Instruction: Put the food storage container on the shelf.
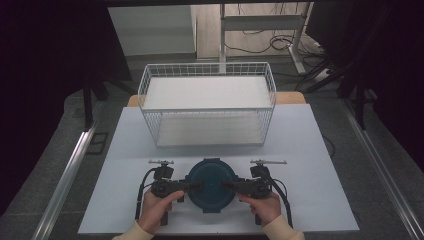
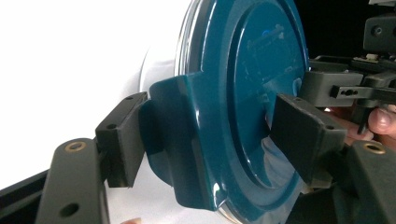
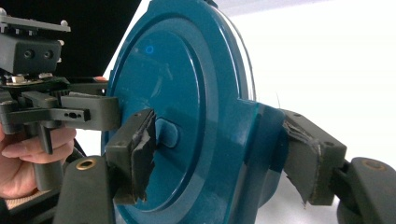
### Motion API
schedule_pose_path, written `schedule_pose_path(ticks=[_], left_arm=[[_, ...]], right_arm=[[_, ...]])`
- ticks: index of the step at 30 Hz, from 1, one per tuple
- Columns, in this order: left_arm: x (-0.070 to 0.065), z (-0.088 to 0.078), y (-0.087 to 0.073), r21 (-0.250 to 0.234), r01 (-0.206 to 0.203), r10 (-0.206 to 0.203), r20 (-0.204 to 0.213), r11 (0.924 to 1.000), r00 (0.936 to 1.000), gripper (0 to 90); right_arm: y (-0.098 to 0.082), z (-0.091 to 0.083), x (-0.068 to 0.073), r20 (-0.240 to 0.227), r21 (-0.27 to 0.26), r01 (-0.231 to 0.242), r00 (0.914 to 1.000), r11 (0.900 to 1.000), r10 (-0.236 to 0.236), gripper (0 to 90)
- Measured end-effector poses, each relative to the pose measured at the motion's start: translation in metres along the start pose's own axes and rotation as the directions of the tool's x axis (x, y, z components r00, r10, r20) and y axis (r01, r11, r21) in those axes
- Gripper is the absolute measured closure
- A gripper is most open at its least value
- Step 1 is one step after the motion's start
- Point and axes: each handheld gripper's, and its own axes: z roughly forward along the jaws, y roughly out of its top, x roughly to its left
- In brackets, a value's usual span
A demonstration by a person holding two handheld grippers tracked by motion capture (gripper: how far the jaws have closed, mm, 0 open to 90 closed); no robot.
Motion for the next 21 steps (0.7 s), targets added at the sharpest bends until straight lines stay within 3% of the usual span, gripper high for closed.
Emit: schedule_pose_path(ticks=[1,8,12,19,21], left_arm=[[0.0,-0.001,0.0,0.0,0.003,-0.003,0.0,1.0,1.0,30.5],[-0.005,-0.004,-0.002,-0.005,-0.009,0.009,-0.014,0.9999,0.9999,31.7],[-0.005,-0.006,-0.002,-0.007,-0.007,0.007,-0.014,1.0,0.9999,32.4],[-0.01,-0.011,0.0,-0.02,-0.055,0.054,-0.041,0.9983,0.9977,33.3],[-0.01,-0.012,0.0,-0.025,-0.053,0.052,-0.035,0.9983,0.998,33.3]], right_arm=[[-0.001,-0.001,0.004,0.013,-0.003,0.025,0.9996,1.0,-0.025,31.9],[0.0,-0.003,0.005,0.006,-0.005,0.028,0.9996,1.0,-0.028,33.4],[0.0,-0.003,0.008,0.015,-0.01,0.053,0.9985,0.999,-0.053,33.5],[0.0,-0.003,0.012,0.011,-0.013,0.08,0.9967,0.997,-0.08,33.7],[0.001,-0.004,0.014,0.016,-0.023,0.098,0.995,0.995,-0.098,33.7]])
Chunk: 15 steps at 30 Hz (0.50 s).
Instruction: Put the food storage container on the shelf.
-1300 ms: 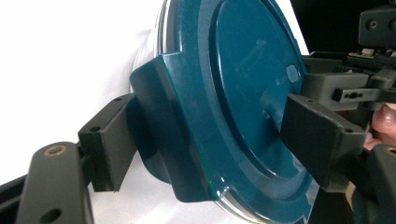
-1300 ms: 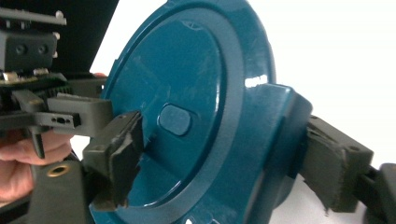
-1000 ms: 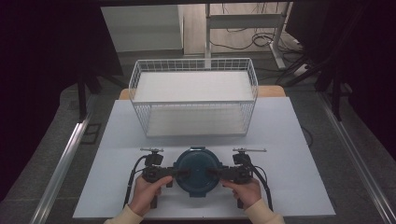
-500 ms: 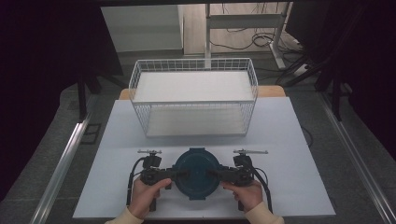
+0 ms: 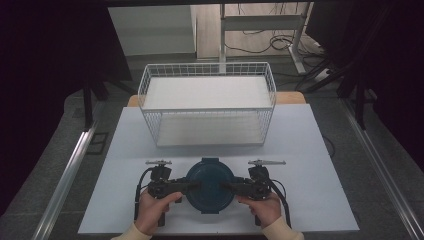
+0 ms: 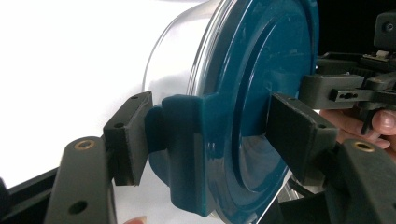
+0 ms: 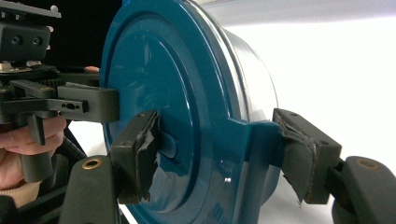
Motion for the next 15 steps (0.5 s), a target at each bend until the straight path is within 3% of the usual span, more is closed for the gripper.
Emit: schedule_pose_path(ticks=[15], left_arm=[[-0.013,-0.014,0.007,-0.036,-0.053,0.054,0.027,0.998,0.9982,34.4]], right_arm=[[0.011,-0.016,0.017,0.02,-0.054,0.092,0.9957,0.994,-0.091,33.9]])
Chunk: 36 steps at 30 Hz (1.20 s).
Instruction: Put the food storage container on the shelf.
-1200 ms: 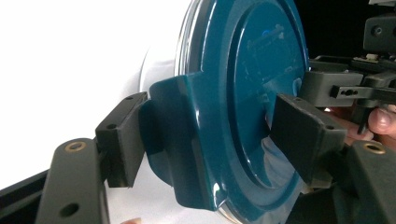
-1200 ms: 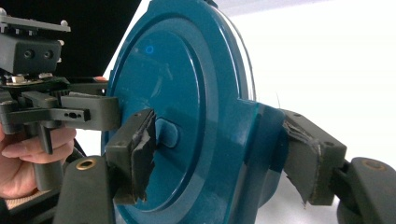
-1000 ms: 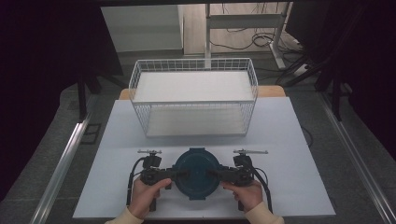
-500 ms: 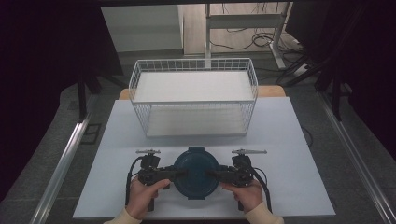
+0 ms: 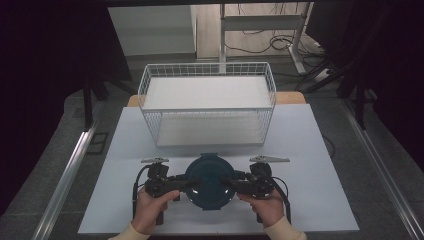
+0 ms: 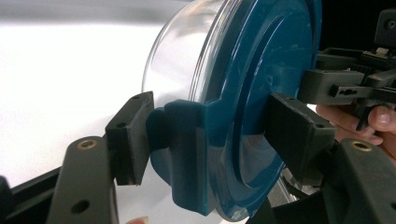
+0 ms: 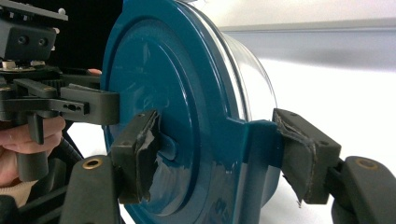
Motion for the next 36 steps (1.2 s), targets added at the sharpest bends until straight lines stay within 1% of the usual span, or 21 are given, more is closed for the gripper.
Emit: schedule_pose_path(ticks=[4,5,10,16,20,22,26,27,28,31,32,33,34,35,36], left_arm=[[-0.002,-0.002,0.003,-0.003,-0.012,0.012,-0.002,0.9999,0.9999,34.4],[-0.003,-0.003,0.004,-0.007,-0.017,0.017,0.0,0.9998,0.9999,34.4],[-0.006,-0.007,0.007,-0.01,-0.03,0.03,0.005,0.9995,0.9995,34.8],[-0.008,-0.011,0.013,-0.021,-0.036,0.036,0.008,0.9991,0.9993,34.9],[-0.011,-0.015,0.018,-0.023,-0.058,0.058,0.007,0.9981,0.9983,35.0],[-0.012,-0.016,0.022,-0.029,-0.06,0.061,0.009,0.9978,0.9981,35.1],[-0.014,-0.018,0.028,-0.036,-0.064,0.065,0.015,0.9973,0.9978,35.1],[-0.016,-0.02,0.032,-0.042,-0.071,0.071,0.015,0.9966,0.9973,35.1],[-0.016,-0.02,0.032,-0.042,-0.071,0.071,0.015,0.9966,0.9973,35.1],[-0.021,-0.025,0.043,-0.051,-0.088,0.088,0.011,0.9948,0.996,35.1],[-0.021,-0.025,0.043,-0.051,-0.088,0.088,0.011,0.9948,0.996,35.1],[-0.023,-0.027,0.049,-0.061,-0.093,0.094,0.011,0.9938,0.9955,35.1],[-0.023,-0.027,0.049,-0.061,-0.093,0.094,0.011,0.9938,0.9955,35.1],[-0.025,-0.028,0.052,-0.072,-0.096,0.097,0.008,0.9927,0.9953,35.1],[-0.026,-0.029,0.055,-0.072,-0.101,0.102,0.007,0.9922,0.9948,35.1]], right_arm=[[0.003,-0.002,0.002,-0.001,-0.001,0.007,1.0,1.0,-0.007,34.0],[0.005,-0.003,0.004,0.001,-0.004,0.017,0.9999,1.0,-0.017,34.0],[0.01,-0.006,0.007,0.003,-0.01,0.035,0.9994,0.999,-0.035,34.0],[0.02,-0.009,0.012,0.007,-0.014,0.058,0.9983,0.998,-0.058,34.0],[0.025,-0.011,0.014,0.006,-0.017,0.069,0.9976,0.997,-0.069,34.1],[0.028,-0.013,0.015,0.007,-0.026,0.079,0.9968,0.997,-0.079,34.2],[0.035,-0.015,0.017,0.013,-0.035,0.086,0.9962,0.996,-0.086,34.2],[0.04,-0.017,0.019,0.017,-0.041,0.095,0.9954,0.995,-0.095,34.3],[0.04,-0.017,0.019,0.017,-0.041,0.095,0.9954,0.995,-0.095,34.3],[0.049,-0.021,0.022,0.017,-0.053,0.104,0.9945,0.993,-0.104,34.3],[0.049,-0.021,0.022,0.017,-0.053,0.104,0.9945,0.993,-0.104,34.3],[0.055,-0.022,0.024,0.018,-0.061,0.111,0.9937,0.992,-0.11,34.3],[0.055,-0.022,0.024,0.018,-0.061,0.111,0.9937,0.992,-0.11,34.3],[0.058,-0.023,0.025,0.018,-0.064,0.114,0.9934,0.991,-0.113,34.4],[0.062,-0.025,0.025,0.019,-0.066,0.119,0.9928,0.991,-0.118,34.4]])
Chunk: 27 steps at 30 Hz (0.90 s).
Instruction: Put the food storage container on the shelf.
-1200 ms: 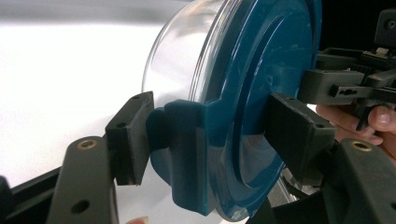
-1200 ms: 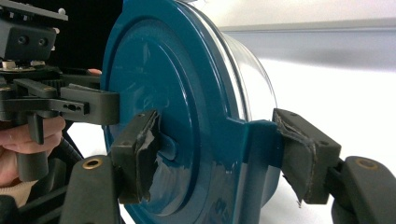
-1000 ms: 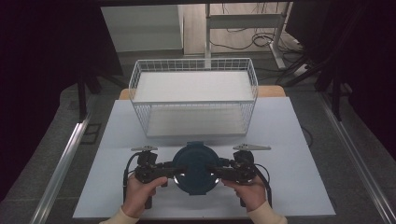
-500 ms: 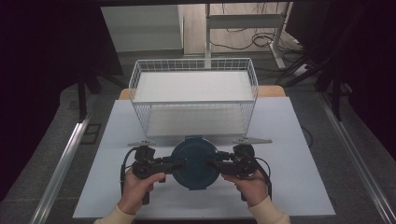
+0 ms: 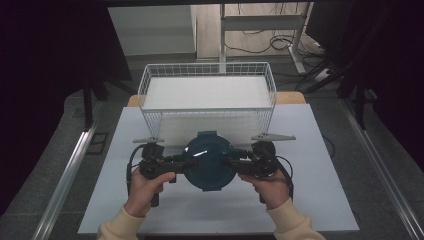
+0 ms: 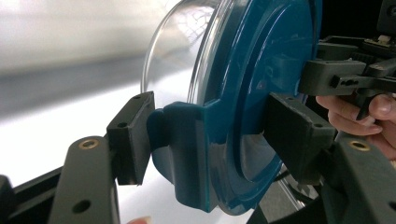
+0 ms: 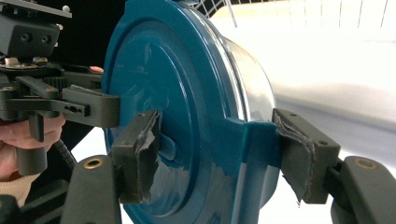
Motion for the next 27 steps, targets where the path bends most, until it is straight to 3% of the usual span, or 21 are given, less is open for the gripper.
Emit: schedule_pose_path(ticks=[9,27], left_arm=[[-0.009,-0.01,0.032,-0.026,-0.045,0.045,-0.007,0.9987,0.999,35.0],[-0.013,-0.017,0.07,-0.037,-0.065,0.065,-0.015,0.9972,0.9978,34.9]], right_arm=[[0.033,-0.008,0.005,0.004,-0.026,0.027,0.9996,0.999,-0.027,34.4],[0.073,-0.01,0.004,0.002,-0.036,0.05,0.9987,0.998,-0.05,34.4]])
